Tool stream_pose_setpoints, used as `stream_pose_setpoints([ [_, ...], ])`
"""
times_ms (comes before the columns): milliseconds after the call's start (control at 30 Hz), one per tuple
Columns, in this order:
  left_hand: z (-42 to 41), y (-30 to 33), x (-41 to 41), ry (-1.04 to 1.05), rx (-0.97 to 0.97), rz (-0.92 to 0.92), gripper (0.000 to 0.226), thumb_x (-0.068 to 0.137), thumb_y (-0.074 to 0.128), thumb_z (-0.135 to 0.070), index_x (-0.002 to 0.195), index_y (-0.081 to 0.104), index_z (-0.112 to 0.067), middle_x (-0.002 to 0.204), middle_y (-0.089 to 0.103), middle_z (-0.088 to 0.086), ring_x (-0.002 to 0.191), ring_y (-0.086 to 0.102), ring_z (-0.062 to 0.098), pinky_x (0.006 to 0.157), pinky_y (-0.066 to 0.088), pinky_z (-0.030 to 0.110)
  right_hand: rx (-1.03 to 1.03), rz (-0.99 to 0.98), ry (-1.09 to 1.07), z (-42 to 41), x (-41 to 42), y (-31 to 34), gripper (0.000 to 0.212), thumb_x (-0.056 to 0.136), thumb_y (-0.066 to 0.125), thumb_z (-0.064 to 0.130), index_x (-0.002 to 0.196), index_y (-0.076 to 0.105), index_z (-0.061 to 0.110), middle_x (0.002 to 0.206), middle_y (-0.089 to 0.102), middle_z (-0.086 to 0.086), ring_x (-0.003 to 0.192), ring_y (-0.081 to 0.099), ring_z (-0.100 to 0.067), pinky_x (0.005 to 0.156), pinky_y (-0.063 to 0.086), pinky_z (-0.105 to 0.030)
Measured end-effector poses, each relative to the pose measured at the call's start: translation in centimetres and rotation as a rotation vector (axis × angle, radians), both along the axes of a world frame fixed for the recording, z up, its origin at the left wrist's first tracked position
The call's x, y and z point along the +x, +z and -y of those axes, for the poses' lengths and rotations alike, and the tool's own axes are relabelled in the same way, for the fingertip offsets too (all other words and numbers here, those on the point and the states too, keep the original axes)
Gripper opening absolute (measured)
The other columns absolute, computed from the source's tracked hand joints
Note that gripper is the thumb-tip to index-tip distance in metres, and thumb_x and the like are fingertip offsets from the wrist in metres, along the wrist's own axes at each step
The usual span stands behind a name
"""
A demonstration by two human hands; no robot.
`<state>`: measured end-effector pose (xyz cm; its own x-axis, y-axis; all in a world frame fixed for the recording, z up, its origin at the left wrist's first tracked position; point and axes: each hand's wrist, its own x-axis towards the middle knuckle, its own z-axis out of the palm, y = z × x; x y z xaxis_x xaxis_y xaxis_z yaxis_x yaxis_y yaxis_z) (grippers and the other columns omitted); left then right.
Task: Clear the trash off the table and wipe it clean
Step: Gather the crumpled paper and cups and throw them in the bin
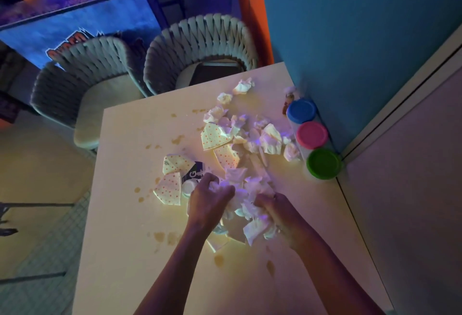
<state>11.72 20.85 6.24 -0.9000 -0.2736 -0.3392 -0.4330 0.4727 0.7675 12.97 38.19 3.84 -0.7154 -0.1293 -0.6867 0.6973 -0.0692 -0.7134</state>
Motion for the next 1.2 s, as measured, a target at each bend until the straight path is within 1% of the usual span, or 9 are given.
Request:
stream_pose_setpoints([
  [167,-1.6,0.3,1.0,0.014,0.13,0.024,0.017,0.067,0.067,-0.031,0.078,0.055,-0.029,0.065,0.064,0.003,0.052,0.054,0.017,0.05,0.047,0.035,-0.195,0.027,-0.002,-1.1,-0.1,-0.2,0.039,0.062,0.07,0.032,0.091,0.069,0.006,0.08,0.051,-0.018,0.072,0.049,-0.029,0.054,0.039,-0.026],
  [367,-2.3,0.5,2.1,-0.119,0.281,0.067,0.041,0.073,0.067,-0.029,0.114,0.067,-0.038,0.112,0.072,-0.009,0.091,0.072,0.013,0.077,0.061,0.033,-0.423,0.037,0.018,-1.5,-0.2,-0.4,0.058,0.065,0.069,0.033,0.115,0.067,0.003,0.086,0.062,-0.014,0.066,0.058,-0.021,0.056,0.044,-0.03],
  [433,-2.3,0.6,2.4,-0.142,0.347,0.12,0.046,0.075,0.067,-0.025,0.119,0.068,-0.037,0.107,0.076,-0.003,0.086,0.075,0.021,0.076,0.062,0.037,-0.446,0.021,0.067,-1.3,-0.1,-0.3,0.056,0.069,0.066,0.03,0.116,0.067,-0.001,0.087,0.062,-0.015,0.067,0.058,-0.02,0.06,0.042,-0.032],
  [567,-2.2,1.0,2.3,-0.163,0.332,0.142,0.043,0.08,0.07,-0.016,0.118,0.071,-0.036,0.1,0.078,-0.005,0.074,0.072,0.014,0.068,0.057,0.029,-0.513,-0.008,-0.002,-0.9,0.4,0.0,0.041,0.067,0.069,0.025,0.102,0.07,0.004,0.085,0.062,-0.015,0.068,0.059,-0.021,0.062,0.046,-0.032],
  [667,-2.2,1.2,2.2,-0.177,0.299,0.115,0.036,0.074,0.066,-0.018,0.102,0.076,-0.038,0.099,0.077,-0.009,0.064,0.066,0.016,0.061,0.053,0.03,-0.456,-0.009,-0.106,-1.1,0.5,0.2,0.06,0.062,0.072,0.028,0.112,0.066,-0.004,0.081,0.061,-0.017,0.064,0.058,-0.023,0.058,0.045,-0.032],
  [767,-1.4,1.1,2.3,-0.097,0.247,0.088,0.031,0.068,0.066,-0.027,0.094,0.075,-0.041,0.08,0.077,0.003,0.06,0.068,0.024,0.061,0.057,0.039,-0.364,-0.017,-0.201,-1.1,0.8,0.3,0.068,0.056,0.073,0.033,0.11,0.063,-0.008,0.089,0.055,-0.021,0.069,0.054,-0.029,0.057,0.043,-0.031],
  [867,0.0,0.3,2.5,-0.075,0.255,0.061,0.014,0.074,0.081,-0.032,0.086,0.074,-0.032,0.074,0.076,0.007,0.068,0.074,0.031,0.064,0.062,0.05,-0.355,-0.063,-0.32,-0.9,1.6,1.0,0.044,0.072,0.066,0.026,0.109,0.063,0.003,0.085,0.052,-0.02,0.061,0.055,-0.025,0.049,0.043,-0.026],
  [967,1.5,0.0,3.0,-0.097,0.271,0.054,0.027,0.063,0.087,-0.04,0.076,0.07,-0.025,0.073,0.075,0.005,0.068,0.074,0.03,0.062,0.06,0.051,-0.286,-0.039,-0.416,-0.6,3.6,1.1,0.02,0.097,0.049,0.019,0.094,0.064,0.006,0.063,0.05,-0.01,0.038,0.048,-0.015,0.031,0.031,-0.017],
  [1200,3.6,-1.0,4.5,-0.284,0.253,0.067,0.017,0.064,0.078,-0.019,0.072,0.064,-0.024,0.065,0.066,0.003,0.052,0.057,0.016,0.048,0.052,0.037,-0.119,0.023,-0.581,1.6,10.0,0.2,0.04,0.091,0.051,0.025,0.061,0.074,0.012,0.059,0.057,-0.009,0.047,0.049,-0.024,0.048,0.032,-0.028],
])
